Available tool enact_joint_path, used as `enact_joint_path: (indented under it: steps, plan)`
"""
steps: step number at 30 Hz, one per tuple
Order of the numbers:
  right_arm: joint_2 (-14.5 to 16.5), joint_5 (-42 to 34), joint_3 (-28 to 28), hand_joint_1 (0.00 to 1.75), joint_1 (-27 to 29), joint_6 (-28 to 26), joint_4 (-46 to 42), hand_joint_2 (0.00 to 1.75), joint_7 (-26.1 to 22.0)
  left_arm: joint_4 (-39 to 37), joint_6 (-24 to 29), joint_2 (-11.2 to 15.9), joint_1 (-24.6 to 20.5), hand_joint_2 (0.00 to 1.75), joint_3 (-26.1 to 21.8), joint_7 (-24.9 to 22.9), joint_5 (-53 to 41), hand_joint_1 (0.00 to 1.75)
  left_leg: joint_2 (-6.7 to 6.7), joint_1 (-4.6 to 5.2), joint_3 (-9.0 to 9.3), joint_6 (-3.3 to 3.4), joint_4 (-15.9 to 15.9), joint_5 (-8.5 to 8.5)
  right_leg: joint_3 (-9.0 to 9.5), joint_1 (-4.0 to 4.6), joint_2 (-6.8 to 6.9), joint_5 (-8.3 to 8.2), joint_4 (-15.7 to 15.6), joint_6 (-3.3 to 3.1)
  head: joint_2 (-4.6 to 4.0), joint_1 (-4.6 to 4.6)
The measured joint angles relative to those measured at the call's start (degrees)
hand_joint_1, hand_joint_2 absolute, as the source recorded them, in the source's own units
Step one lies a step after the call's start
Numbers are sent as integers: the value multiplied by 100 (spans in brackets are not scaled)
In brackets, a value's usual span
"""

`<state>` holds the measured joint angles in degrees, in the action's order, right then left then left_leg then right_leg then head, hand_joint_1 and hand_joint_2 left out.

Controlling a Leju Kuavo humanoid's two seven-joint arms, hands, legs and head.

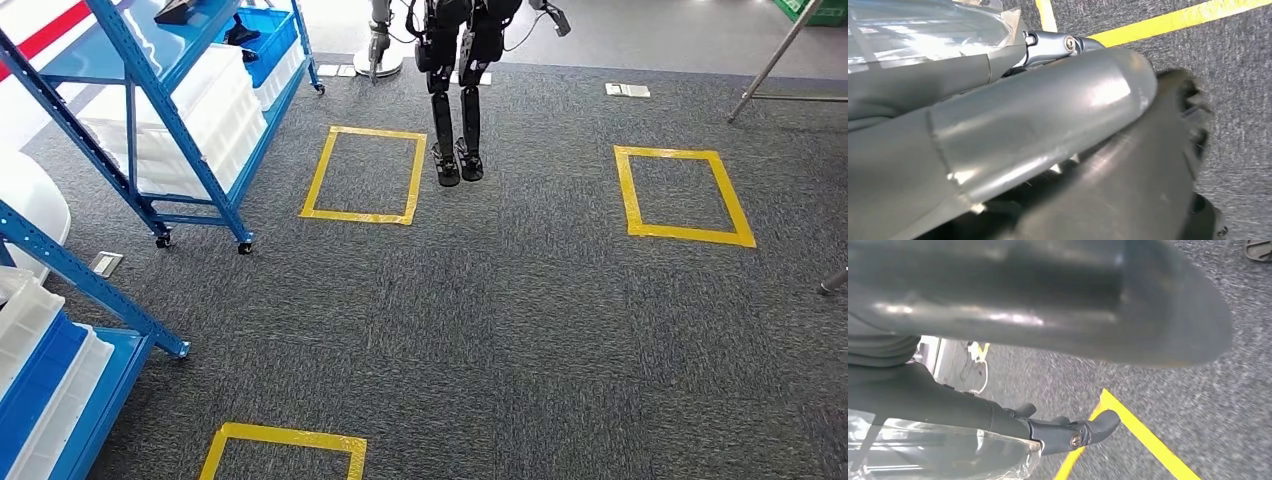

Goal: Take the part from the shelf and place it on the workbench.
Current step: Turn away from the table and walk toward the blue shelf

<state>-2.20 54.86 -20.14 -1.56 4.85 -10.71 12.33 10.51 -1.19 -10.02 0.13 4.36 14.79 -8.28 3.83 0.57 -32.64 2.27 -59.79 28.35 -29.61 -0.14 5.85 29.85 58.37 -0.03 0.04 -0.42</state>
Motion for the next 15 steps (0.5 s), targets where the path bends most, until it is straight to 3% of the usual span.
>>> enact_joint_path:
  steps: [1,3,5,7,9,10,11,13,14,15]
  plan:
    - [7,-1,-2,0,-5,1,0,0,-1,3,3,0,-5,0,8,3,0,0,15,28,19,18,74,1,2,7,56,6,-3,14,0,1]
    - [16,-4,-5,0,-24,1,-2,0,1,8,5,-3,3,0,34,7,0,0,-122,23,21,59,132,-49,13,11,125,16,-9,56,0,-2]
    - [27,-6,-9,0,-32,-2,-5,0,-1,9,8,-6,12,0,63,7,0,0,-247,-19,64,113,240,-128,-46,2,-102,138,172,80,1,6]
    - [32,-6,-15,0,-7,-5,-7,0,-5,9,9,-15,4,0,89,7,-1,0,-371,-43,76,145,288,-173,-314,-35,-430,432,765,60,1,28]
    - [23,-6,-26,0,19,-8,-7,0,-5,9,9,-23,-2,0,110,7,-1,0,-524,-54,65,147,285,-185,-627,-70,-529,666,1415,80,0,41]
    - [19,-5,-32,0,27,-8,-7,0,-5,9,9,-25,2,0,117,7,-1,0,-606,-63,67,140,281,-188,-679,-89,-541,661,1512,127,0,40]
    - [16,-3,-39,0,29,-6,-7,0,-5,9,9,-25,6,0,121,7,0,0,-687,-75,72,125,275,-189,-630,-114,-550,564,1393,194,0,41]
    - [16,0,-48,0,31,-1,-6,0,-5,9,9,-25,11,0,129,7,0,0,-844,-101,67,68,238,-177,-311,-198,-689,227,672,352,0,42]
    - [20,1,-51,0,34,7,-4,0,-5,10,9,-23,7,0,131,7,0,0,-914,-99,45,22,195,-159,-177,-218,-790,100,342,384,0,55]
    - [24,1,-53,0,32,16,-2,0,-5,10,9,-21,5,0,133,7,0,0,-972,-92,18,-21,159,-144,-97,-227,-869,25,128,377,0,60]
